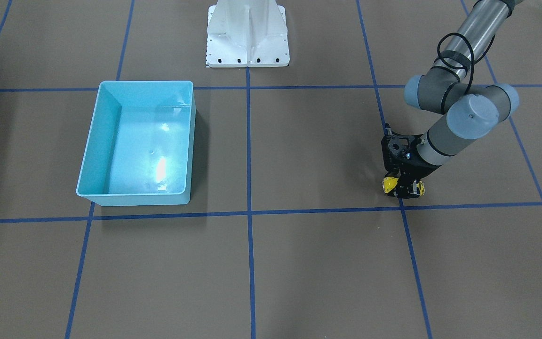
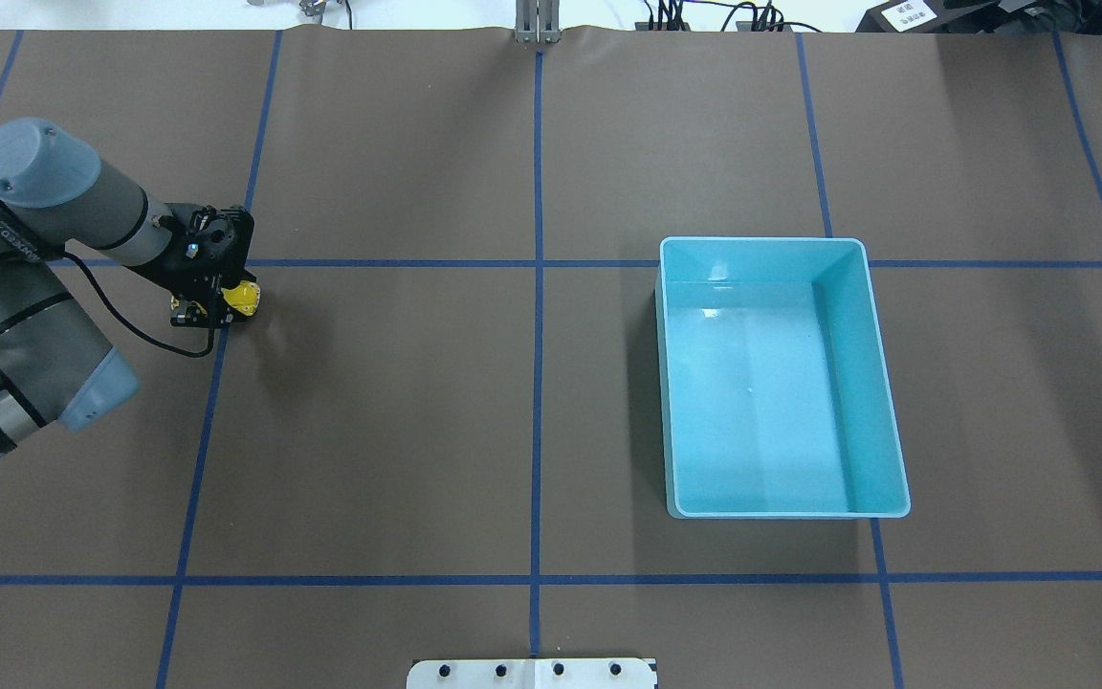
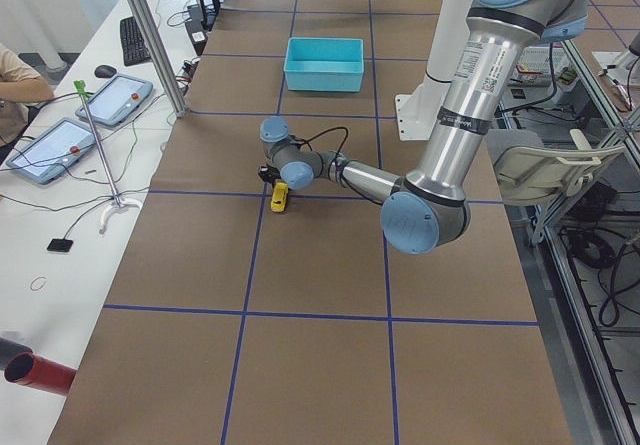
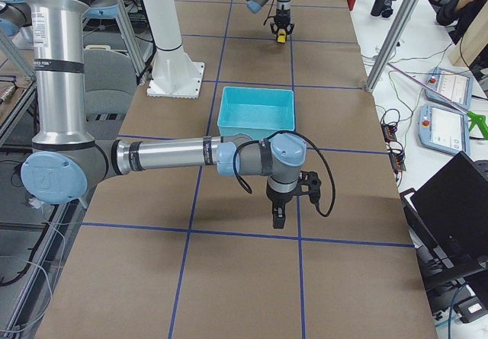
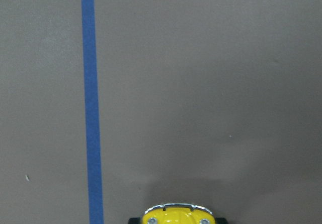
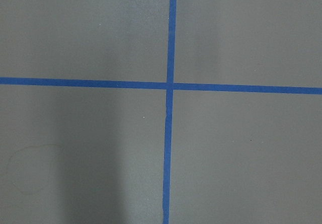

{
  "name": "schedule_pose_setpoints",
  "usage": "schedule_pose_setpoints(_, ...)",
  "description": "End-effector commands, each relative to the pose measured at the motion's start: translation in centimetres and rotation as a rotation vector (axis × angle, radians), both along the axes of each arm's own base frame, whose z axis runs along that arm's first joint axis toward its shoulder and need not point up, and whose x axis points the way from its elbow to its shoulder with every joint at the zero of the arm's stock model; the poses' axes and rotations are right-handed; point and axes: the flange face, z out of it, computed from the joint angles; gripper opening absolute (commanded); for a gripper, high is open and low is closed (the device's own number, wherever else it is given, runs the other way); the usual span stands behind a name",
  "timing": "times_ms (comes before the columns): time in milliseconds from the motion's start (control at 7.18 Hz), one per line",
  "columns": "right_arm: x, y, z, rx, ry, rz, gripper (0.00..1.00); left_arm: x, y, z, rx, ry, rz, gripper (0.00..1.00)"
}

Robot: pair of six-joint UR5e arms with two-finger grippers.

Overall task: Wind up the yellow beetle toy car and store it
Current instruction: 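Press the car onto the table and drag it toward the robot, then keep dragging the pressed car backward with the left gripper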

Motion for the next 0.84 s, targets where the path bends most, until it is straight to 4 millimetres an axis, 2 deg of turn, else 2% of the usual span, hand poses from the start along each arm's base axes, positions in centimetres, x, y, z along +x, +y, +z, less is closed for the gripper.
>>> schedule_pose_setpoints(0, -0.3, 0.0, 0.0, -0.001, 0.000, -0.005, 1.00, -0.8, 0.7, 1.2, -0.001, 0.000, -0.002, 0.00)
schedule_pose_setpoints(278, -0.3, 0.0, 0.0, 0.000, 0.000, -0.005, 1.00, -1.0, 0.9, 1.5, 0.001, 0.017, 0.009, 0.00)
schedule_pose_setpoints(418, -0.3, 0.0, 0.0, 0.000, 0.000, -0.005, 1.00, -1.4, 1.4, 2.4, -0.016, 0.017, 0.019, 0.00)
schedule_pose_setpoints(696, -0.4, 0.0, 0.0, 0.000, 0.000, -0.007, 1.00, -1.7, 1.3, 2.2, -0.004, 0.033, 0.019, 0.00)
